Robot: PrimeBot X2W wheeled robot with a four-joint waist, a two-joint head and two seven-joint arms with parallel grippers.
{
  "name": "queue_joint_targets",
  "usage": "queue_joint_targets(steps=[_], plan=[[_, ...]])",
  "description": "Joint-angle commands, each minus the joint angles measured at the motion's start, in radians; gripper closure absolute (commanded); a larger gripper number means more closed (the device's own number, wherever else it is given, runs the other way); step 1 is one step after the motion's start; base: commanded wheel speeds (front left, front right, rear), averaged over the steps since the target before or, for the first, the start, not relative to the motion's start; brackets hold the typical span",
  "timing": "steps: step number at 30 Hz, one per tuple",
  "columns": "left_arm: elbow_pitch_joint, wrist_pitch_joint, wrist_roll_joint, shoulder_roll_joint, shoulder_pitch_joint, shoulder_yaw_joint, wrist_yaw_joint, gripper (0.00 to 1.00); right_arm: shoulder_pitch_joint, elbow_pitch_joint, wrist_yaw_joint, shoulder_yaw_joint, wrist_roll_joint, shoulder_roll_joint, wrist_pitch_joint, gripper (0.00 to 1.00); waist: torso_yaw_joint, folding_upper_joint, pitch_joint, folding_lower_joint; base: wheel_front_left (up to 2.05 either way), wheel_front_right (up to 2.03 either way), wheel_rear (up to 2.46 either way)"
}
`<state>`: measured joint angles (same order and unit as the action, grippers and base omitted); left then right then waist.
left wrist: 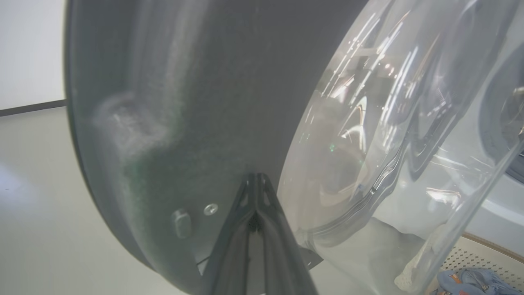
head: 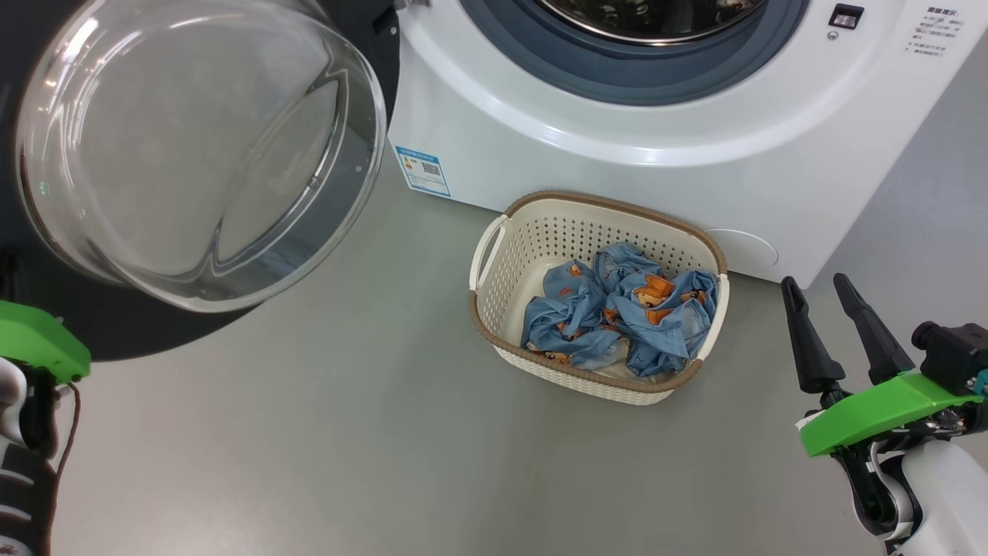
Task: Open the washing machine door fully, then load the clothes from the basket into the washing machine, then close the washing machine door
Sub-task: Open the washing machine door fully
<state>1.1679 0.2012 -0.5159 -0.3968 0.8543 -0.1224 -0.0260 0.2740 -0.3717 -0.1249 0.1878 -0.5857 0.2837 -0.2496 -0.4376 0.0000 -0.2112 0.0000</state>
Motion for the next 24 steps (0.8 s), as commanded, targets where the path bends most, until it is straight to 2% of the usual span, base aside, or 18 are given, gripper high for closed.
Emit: queue_joint_targets(steps=[1, 12, 24], plan=[[0.0, 0.016, 0.007, -0.079, 0.044, 0.023, 0.003, 1.0, 0.017, 0.019, -0.006, 0.016, 0.009, 0.009, -0.012, 0.0, 0.001, 0.0, 0.0, 0.0, 0.0, 0.0, 0.0], [0.039, 0.036, 0.011, -0.069, 0.064, 0.005, -0.007, 1.0, 0.012, 0.017, -0.006, 0.012, 0.008, 0.002, -0.012, 0.0, 0.0, 0.0, 0.013, 0.0, 0.0, 0.0, 0.0], [0.033, 0.055, 0.005, -0.062, 0.031, -0.014, -0.066, 1.0, -0.014, 0.01, -0.006, -0.001, 0.004, -0.013, -0.012, 0.0, -0.009, 0.0, 0.057, 0.0, 0.0, 0.0, 0.0]])
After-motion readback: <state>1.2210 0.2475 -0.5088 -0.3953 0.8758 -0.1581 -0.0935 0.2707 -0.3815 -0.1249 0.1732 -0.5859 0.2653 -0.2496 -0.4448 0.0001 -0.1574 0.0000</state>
